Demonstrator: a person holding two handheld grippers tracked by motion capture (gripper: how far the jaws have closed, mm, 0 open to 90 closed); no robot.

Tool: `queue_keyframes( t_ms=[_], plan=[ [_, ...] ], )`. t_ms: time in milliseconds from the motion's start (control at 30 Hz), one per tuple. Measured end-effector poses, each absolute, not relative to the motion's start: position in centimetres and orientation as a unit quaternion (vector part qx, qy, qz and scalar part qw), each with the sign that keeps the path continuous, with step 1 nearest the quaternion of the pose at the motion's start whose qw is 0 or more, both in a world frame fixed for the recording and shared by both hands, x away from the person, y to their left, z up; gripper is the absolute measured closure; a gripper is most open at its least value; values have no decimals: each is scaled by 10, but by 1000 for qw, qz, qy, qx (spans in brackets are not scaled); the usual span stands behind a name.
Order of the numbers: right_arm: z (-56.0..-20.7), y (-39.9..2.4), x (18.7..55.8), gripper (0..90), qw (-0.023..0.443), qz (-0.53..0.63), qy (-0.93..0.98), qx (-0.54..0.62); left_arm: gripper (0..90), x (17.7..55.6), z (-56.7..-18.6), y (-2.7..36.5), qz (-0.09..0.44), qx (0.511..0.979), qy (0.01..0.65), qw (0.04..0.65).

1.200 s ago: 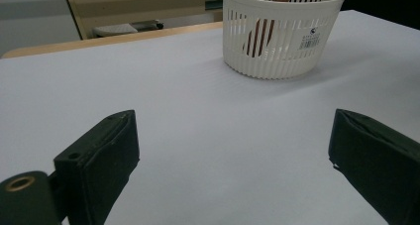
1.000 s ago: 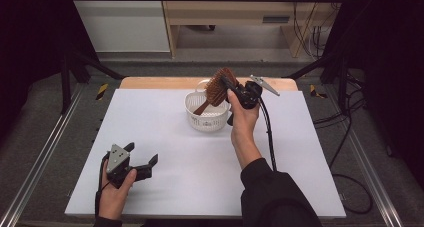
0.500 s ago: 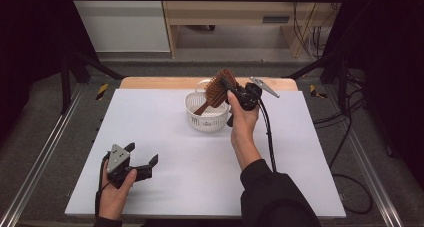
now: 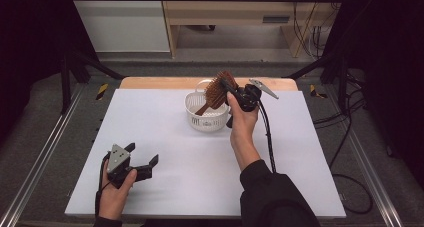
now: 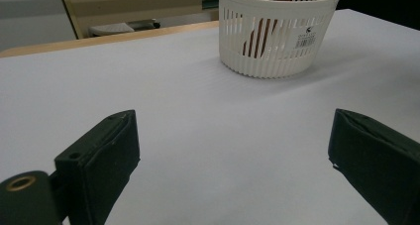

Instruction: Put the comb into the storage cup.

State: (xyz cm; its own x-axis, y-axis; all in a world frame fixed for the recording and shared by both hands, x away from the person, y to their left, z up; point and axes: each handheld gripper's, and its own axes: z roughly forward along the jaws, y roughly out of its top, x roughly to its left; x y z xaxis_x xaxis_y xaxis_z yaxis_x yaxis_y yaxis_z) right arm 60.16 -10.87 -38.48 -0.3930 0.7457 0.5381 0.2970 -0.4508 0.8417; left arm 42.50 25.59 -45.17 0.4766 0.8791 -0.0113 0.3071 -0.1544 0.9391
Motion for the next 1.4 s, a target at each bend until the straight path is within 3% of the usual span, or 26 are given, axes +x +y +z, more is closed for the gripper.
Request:
queue_keyframes(
  t_ms=[1400],
  plan=[
    [-397,-119,606,512,153,670,484,543,55,425,-452,253,285,708,417,493]
  ],
)
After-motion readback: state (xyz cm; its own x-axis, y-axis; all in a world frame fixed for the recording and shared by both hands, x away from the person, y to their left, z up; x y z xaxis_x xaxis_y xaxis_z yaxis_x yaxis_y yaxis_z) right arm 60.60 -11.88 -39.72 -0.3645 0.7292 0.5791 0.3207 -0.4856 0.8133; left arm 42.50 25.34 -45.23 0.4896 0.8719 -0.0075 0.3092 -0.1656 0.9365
